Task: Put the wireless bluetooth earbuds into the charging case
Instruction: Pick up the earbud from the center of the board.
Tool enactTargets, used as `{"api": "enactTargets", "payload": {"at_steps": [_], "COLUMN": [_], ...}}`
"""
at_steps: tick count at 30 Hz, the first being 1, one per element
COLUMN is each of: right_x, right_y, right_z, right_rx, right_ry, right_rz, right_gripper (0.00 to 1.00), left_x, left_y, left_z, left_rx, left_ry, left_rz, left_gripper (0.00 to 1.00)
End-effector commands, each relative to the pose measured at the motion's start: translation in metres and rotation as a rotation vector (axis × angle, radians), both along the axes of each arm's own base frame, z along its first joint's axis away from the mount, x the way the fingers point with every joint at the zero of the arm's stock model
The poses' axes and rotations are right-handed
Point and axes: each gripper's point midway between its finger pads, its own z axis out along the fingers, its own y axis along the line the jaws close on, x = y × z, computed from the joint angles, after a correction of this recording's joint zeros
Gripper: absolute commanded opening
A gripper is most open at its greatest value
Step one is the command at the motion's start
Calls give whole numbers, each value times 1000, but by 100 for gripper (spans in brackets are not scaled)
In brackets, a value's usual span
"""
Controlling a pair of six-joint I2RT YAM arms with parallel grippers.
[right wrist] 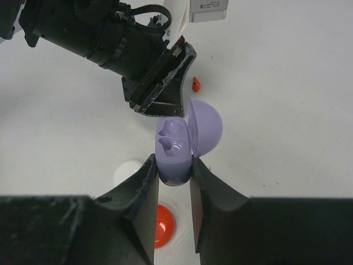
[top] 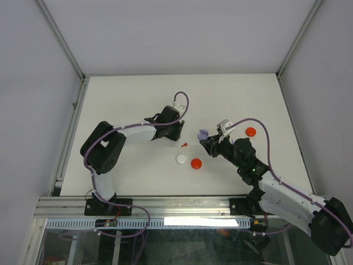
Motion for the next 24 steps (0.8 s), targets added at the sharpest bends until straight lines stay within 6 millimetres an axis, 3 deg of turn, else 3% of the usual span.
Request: {"api": "enactTargets", "payload": {"at_steps": [1,12,24], "right_x": [4,4,4], "right_y": [1,2,1], "right_z": [22,23,24], "right_rx": [64,67,69], "right_ry": [-60,-58,-60], "right_rz": [-8,-5,-5], "right_gripper": [0,0,0], "left_x": [3,-10,-2], "left_y": [-5,-10,-11], "left_z": [22,29,28], "left_rx": [-15,-37,2], "left_ry": [-19,35,31], "left_rz": [35,84,91], "left_gripper": [31,31,28]}}
